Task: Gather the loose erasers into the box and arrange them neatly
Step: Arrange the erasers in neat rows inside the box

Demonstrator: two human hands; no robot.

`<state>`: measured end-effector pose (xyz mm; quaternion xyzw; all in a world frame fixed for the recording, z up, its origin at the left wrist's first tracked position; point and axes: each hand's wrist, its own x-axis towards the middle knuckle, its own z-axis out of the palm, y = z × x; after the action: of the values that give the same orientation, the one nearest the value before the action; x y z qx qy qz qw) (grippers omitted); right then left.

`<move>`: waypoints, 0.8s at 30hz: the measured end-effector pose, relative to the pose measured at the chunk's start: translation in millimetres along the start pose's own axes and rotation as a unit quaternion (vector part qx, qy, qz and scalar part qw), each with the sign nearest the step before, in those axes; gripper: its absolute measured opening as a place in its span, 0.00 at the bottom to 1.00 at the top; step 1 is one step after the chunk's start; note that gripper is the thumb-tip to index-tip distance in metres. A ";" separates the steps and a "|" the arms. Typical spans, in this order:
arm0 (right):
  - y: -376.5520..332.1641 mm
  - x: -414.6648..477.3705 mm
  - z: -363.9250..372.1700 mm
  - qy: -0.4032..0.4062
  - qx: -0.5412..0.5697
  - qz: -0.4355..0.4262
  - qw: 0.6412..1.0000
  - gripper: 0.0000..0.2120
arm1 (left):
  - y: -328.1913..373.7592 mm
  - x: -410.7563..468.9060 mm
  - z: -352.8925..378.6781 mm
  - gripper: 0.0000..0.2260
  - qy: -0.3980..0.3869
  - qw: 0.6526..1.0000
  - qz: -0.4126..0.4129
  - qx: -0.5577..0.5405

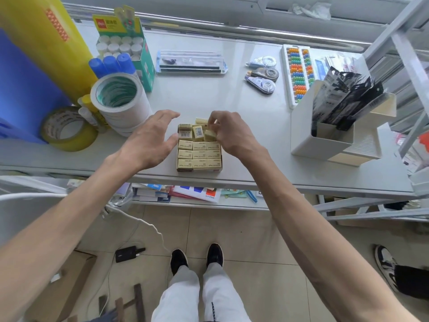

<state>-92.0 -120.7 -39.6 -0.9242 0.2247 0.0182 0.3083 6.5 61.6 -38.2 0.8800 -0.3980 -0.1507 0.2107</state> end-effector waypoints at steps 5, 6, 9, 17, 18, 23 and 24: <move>6.0 -4.5 3.6 -0.019 0.058 -0.001 0.998 0.06 | 3.2 3.0 -2.4 0.23 0.003 1.000 -0.004 0.003; 7.3 -4.3 2.6 -0.021 0.063 0.000 0.998 0.05 | 3.7 3.5 -2.5 0.23 0.003 1.000 -0.005 0.003; 9.3 -2.9 -1.8 0.006 0.111 0.009 0.994 0.05 | 6.0 4.7 -2.3 0.22 0.002 1.000 -0.006 0.005; 16.6 -4.1 -10.6 0.001 0.228 0.040 0.973 0.05 | 8.6 5.5 -2.2 0.23 0.001 1.000 -0.007 0.011; 17.3 -3.5 -10.7 -0.002 0.234 0.041 0.971 0.05 | 8.6 5.5 -2.6 0.23 0.001 1.000 -0.007 0.010; 19.4 -1.8 -12.1 0.003 0.237 0.040 0.971 0.05 | 6.3 5.3 -3.4 0.22 -0.004 1.000 -0.005 0.008; 19.8 -2.1 -12.4 0.000 0.233 0.038 0.972 0.05 | 6.1 5.4 -3.4 0.22 -0.004 1.000 -0.006 0.009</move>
<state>-103.6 -141.1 -40.3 -0.8179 0.2574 -0.0233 0.5140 7.6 54.7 -32.8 0.8834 -0.3952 -0.1522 0.2005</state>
